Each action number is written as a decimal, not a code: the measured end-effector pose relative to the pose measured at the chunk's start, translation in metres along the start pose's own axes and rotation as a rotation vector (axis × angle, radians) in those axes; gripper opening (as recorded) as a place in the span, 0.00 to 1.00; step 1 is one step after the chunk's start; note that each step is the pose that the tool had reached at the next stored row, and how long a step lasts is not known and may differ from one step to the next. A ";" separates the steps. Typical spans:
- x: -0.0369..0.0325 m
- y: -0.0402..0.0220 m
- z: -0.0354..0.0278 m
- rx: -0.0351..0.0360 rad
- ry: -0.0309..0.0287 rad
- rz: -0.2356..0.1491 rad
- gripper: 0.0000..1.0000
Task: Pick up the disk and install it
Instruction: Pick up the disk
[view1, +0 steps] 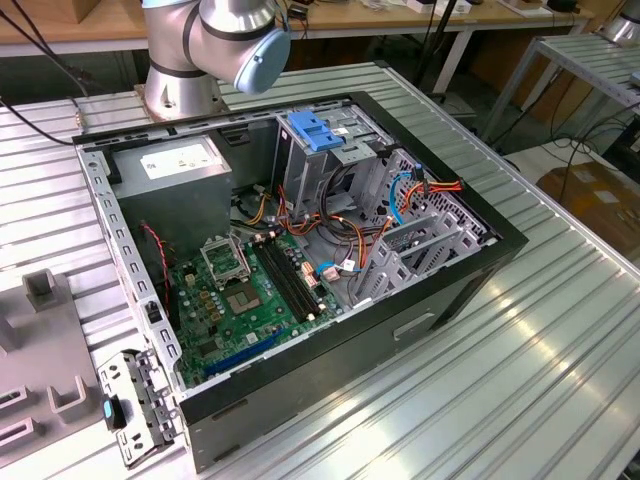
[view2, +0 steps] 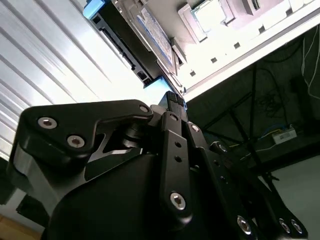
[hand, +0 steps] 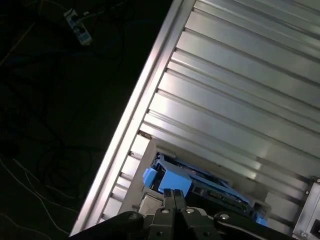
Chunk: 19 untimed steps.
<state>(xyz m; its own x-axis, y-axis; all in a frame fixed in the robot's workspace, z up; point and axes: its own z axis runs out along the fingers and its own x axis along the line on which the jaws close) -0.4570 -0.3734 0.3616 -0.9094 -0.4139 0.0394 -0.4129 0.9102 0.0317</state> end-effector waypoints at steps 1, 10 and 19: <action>-0.0001 0.0002 0.0001 0.0008 -0.0001 -0.014 0.11; -0.0005 0.0004 0.0001 0.0091 -0.0179 -0.076 0.11; -0.0005 0.0004 0.0001 0.0215 -0.0300 -0.245 0.11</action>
<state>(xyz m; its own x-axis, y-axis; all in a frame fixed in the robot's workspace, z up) -0.4567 -0.3728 0.3615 -0.7827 -0.6223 0.0035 -0.6222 0.7827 0.0154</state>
